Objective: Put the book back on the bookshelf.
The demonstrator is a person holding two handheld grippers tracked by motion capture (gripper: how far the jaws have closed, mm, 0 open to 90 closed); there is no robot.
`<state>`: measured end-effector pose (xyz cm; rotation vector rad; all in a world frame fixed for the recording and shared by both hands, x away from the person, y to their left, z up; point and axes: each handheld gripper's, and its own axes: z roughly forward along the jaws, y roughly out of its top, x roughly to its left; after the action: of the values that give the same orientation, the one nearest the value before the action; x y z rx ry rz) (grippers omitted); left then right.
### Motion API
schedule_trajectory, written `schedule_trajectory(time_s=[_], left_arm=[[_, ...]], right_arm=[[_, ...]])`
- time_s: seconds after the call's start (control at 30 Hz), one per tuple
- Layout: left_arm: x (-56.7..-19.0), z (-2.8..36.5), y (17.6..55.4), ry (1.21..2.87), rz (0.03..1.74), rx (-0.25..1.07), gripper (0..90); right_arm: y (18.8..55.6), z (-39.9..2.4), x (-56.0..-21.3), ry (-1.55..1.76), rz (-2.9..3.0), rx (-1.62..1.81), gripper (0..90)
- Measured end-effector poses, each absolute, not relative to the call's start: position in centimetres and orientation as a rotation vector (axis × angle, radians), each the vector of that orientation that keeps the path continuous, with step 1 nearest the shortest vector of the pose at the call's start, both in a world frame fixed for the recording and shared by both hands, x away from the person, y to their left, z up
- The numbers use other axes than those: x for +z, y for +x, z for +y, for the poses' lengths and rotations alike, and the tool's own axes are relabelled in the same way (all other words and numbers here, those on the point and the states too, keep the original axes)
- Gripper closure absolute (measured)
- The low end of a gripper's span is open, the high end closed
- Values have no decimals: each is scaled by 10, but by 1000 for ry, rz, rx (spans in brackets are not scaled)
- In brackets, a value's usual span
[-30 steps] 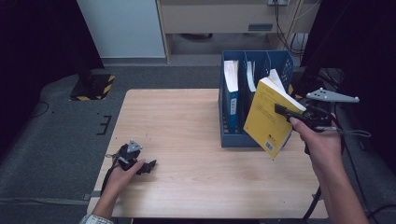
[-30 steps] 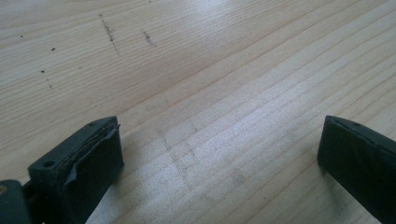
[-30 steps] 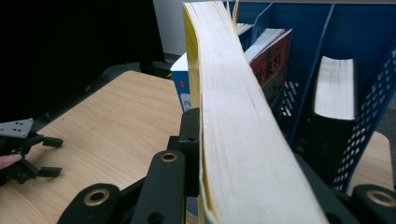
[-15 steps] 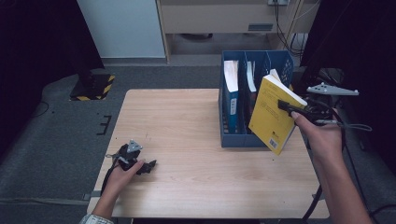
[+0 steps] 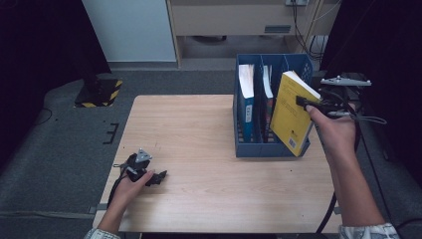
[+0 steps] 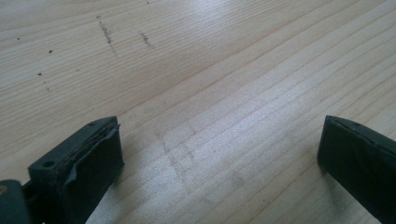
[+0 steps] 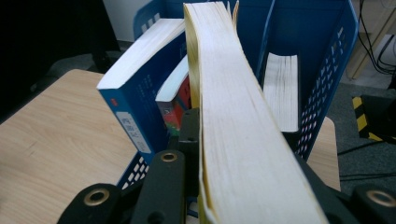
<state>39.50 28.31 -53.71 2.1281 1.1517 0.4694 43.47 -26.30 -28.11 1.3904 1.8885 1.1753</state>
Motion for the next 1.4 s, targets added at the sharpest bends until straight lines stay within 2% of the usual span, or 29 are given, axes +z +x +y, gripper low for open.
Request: schedule_trajectory(time_s=[0.6,1.4], left_arm=[[-537,282,395,2130,1149,469,0],[-537,282,395,2127,1153,470,0]], right_arm=[[485,-248,-300,1486,1753,1141,751],[532,-231,-323,1539,1682,1130,748]])
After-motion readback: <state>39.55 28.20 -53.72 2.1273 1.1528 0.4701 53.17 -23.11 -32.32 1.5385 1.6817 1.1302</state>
